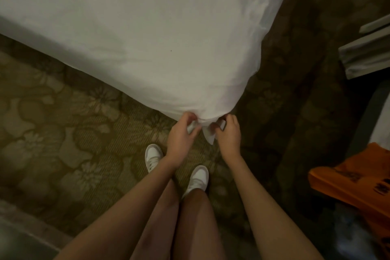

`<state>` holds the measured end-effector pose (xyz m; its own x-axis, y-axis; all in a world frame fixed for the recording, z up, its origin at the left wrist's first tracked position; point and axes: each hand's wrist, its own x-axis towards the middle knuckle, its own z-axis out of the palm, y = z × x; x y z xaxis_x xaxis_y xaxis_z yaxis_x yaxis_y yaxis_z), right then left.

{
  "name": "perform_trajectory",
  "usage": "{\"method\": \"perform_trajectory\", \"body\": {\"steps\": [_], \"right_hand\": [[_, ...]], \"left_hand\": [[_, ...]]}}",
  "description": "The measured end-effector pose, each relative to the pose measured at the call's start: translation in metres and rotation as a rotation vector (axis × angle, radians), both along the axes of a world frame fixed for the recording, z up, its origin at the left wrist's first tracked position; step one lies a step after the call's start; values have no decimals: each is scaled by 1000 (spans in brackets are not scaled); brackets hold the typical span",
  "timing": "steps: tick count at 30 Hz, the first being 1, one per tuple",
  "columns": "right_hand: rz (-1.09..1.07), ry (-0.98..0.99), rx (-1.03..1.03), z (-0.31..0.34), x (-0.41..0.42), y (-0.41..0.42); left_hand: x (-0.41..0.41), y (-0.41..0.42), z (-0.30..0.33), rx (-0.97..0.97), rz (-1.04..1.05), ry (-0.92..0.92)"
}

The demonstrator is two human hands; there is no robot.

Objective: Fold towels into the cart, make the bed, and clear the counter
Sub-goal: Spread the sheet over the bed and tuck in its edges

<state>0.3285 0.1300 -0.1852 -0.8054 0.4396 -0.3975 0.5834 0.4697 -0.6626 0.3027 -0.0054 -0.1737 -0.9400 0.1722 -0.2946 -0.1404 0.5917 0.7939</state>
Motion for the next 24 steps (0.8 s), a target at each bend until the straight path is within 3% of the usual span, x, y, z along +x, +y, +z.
{"method": "perform_trajectory", "body": {"steps": [7, 13, 21, 24], "right_hand": [[31, 42, -15, 10, 21, 5], [37, 31, -152, 53, 42, 7], [-63, 222, -288, 112, 33, 8], [-58, 262, -346, 137, 23, 7]], "left_hand": [[12, 16, 4, 61, 111, -4], [26, 34, 38, 145, 4, -104], [16, 32, 108, 290, -139, -213], [17, 23, 133, 290, -211, -158]]}}
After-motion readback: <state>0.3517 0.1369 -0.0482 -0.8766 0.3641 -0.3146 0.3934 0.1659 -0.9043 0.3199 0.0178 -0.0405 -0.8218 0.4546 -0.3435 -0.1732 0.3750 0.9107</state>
